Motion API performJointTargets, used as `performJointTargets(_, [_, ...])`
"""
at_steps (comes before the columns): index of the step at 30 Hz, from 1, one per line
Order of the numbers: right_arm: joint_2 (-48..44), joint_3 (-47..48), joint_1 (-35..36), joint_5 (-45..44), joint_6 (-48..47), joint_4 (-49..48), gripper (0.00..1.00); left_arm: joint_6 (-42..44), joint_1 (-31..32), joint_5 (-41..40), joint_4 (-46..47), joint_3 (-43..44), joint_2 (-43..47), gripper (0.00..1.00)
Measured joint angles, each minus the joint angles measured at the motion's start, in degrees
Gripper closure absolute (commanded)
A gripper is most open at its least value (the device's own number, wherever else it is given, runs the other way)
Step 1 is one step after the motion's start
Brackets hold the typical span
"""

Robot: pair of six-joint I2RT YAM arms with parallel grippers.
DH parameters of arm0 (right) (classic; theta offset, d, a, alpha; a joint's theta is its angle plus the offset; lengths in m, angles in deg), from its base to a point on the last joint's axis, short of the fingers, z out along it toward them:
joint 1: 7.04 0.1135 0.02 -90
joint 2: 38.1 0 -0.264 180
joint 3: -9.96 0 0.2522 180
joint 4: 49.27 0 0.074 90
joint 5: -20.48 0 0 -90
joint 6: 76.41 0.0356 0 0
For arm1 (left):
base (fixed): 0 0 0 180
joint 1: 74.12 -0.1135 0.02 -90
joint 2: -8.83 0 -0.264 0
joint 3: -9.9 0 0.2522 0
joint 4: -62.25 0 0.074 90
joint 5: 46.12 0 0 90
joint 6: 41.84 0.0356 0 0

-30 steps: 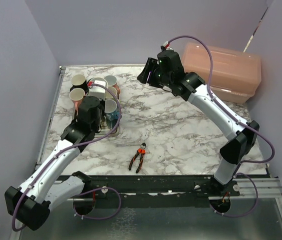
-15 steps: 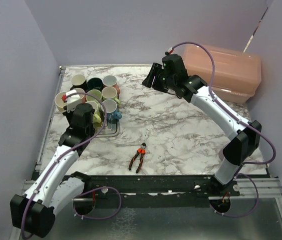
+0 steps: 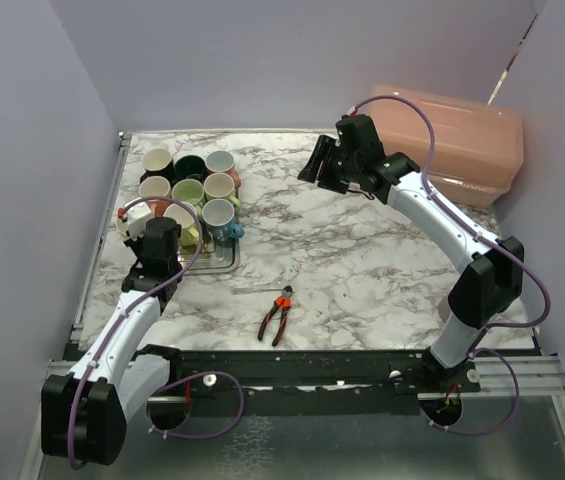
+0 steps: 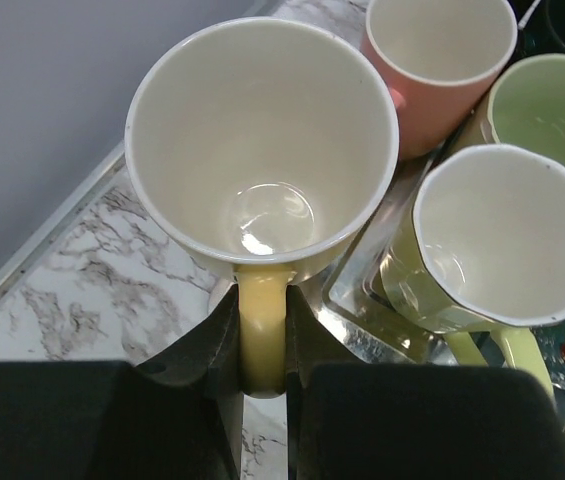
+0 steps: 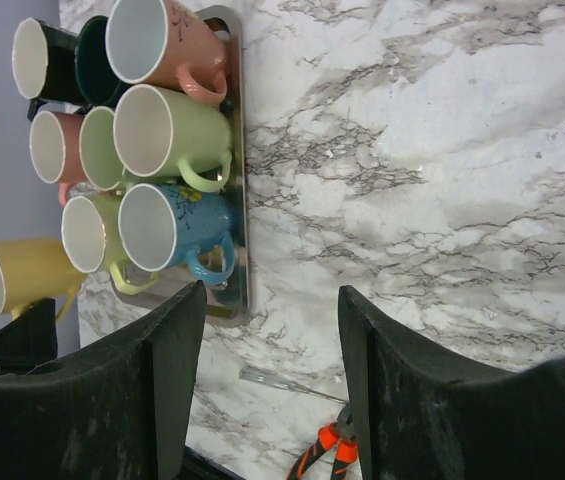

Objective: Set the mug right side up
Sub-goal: Place the cup on the tray.

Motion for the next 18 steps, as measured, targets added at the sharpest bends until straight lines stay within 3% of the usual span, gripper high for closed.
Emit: performJointTargets(18, [-0.09,-4.11,-2.64,1.7,0.66,0.26,0.41,2.95,-0.22,7.43,11.43,-6.91,-4.94,1.0])
